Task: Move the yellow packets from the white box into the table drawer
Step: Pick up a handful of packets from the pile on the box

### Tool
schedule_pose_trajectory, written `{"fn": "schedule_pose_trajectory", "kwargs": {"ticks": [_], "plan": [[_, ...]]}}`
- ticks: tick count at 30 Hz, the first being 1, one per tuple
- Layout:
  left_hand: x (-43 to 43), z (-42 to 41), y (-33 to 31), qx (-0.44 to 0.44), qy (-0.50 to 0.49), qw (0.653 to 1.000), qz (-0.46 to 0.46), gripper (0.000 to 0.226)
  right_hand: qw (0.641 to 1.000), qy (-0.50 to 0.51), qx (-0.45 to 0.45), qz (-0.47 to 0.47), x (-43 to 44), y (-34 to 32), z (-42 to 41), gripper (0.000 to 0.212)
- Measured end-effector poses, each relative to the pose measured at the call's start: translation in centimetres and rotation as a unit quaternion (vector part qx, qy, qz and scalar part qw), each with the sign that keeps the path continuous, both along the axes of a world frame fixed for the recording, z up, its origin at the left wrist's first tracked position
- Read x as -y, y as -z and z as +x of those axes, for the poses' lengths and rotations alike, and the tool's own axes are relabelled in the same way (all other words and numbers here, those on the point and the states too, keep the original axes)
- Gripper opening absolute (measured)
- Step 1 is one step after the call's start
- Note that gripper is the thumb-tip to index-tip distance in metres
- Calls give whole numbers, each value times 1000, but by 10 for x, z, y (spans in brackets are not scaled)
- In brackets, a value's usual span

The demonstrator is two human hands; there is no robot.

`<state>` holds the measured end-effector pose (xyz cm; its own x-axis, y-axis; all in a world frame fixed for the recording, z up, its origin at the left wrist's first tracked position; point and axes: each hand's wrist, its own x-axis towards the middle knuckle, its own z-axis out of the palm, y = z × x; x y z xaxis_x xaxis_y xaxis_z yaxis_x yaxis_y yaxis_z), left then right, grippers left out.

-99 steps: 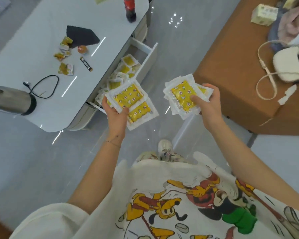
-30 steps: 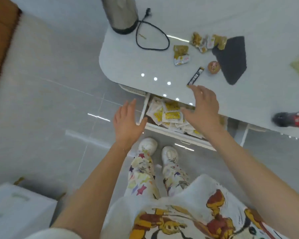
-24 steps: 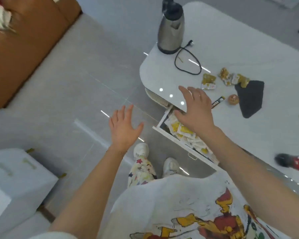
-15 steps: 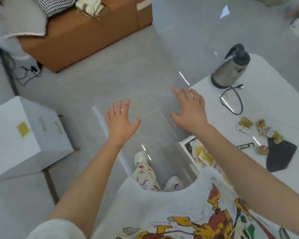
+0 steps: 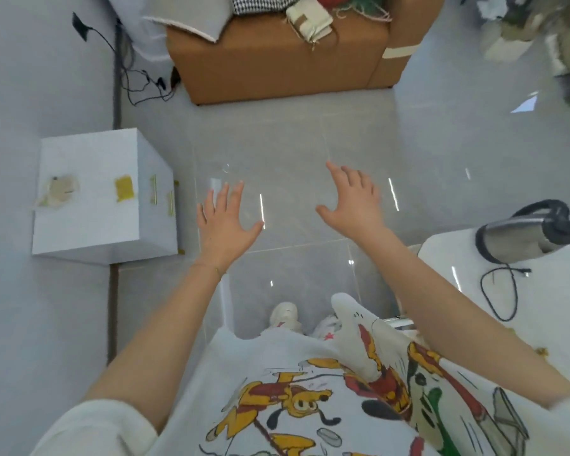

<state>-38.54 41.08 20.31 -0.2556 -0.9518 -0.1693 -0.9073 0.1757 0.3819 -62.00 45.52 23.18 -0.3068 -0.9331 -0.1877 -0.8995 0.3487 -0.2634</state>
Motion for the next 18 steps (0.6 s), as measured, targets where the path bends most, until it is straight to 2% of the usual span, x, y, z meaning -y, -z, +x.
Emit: {"fn": "schedule_pose_trajectory", "kwargs": {"ticks": [10, 18], "plan": [[64, 67, 3, 4, -118, 993, 2, 84, 994, -111, 15, 15, 117, 9, 57, 86], [141, 105, 11, 8, -253, 967, 13, 82, 976, -214, 35, 24, 247, 24, 91, 85]]}}
